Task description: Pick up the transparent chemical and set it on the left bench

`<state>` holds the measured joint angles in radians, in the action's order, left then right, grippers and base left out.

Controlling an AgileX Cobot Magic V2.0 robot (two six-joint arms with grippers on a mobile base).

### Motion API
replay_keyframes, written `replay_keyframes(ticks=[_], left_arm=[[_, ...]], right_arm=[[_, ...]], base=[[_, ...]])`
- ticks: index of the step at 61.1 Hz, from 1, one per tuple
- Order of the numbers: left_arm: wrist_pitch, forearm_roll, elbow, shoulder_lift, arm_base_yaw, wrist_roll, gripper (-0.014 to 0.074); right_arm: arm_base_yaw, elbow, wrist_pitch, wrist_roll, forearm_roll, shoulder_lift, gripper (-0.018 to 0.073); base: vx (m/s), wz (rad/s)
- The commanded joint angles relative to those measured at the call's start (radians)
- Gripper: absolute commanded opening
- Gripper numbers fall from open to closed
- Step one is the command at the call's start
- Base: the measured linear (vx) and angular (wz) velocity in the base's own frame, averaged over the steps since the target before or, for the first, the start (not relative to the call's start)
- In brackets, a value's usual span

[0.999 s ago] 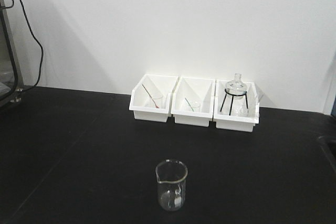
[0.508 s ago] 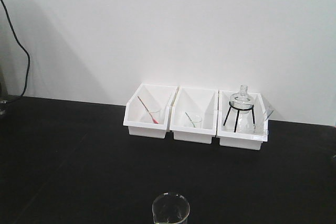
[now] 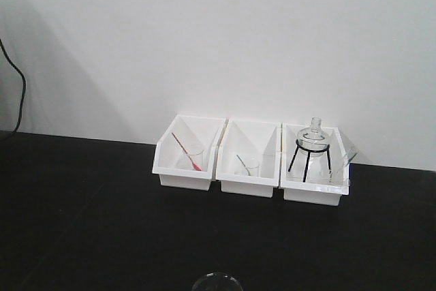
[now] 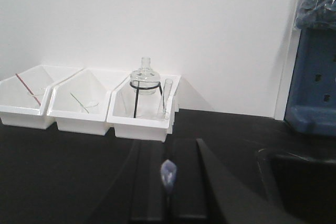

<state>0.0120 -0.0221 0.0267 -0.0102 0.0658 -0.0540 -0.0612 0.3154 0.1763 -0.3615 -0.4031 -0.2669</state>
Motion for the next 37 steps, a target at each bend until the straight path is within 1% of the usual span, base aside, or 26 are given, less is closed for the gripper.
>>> replay_keyframes(ticks=[1,14,19,25,30,33,36,37], left_arm=[[-0.078,-0.001,0.016,-0.019,0.002,0.008,-0.0003],[-0.078,-0.001,0.016,-0.019,0.002,0.008,-0.0003],[-0.078,-0.001,0.016,-0.019,0.002,0.008,-0.0003],[-0.078,-0.001,0.016,-0.019,0.002,0.008,-0.0003],[-0.078,-0.001,0.016,-0.019,0.002,0.008,-0.0003],[-0.078,-0.001,0.016,-0.019,0.002,0.008,-0.0003],[-0.078,-0.001,0.016,-0.019,0.002,0.008,-0.0003],[-0.078,-0.001,0.016,-0.019,0.002,0.008,-0.0003]], right_arm=[[0.005,0.030,-0.120,-0.005,-0.013,-0.009,-0.0003],[0.005,0.030,-0.139,-0.008,-0.013,-0.009,-0.0003],[0.005,0.030,-0.176,-0.014,-0.009,-0.018,-0.0003],[0.003,0.030,-0.314,-0.032,-0.004,-0.079,-0.0003],[0.003,0.041,-0.462,-0.050,-0.011,-0.185,-0.0003],[0.003,0.055,-0.531,-0.084,-0.024,-0.249,-0.0003],[0.002,0.079,-0.591,-0.150,-0.056,-0.326,-0.0003],[0.000,0.093,-0.617,-0.184,-0.080,-0.358,-0.0003]], base=[[0.04,-0.01],[0.01,0.00],[0.00,0.01],[0.00,0.00],[0.00,0.00],[0.00,0.00],[0.00,0.00],[0.00,0.00]])
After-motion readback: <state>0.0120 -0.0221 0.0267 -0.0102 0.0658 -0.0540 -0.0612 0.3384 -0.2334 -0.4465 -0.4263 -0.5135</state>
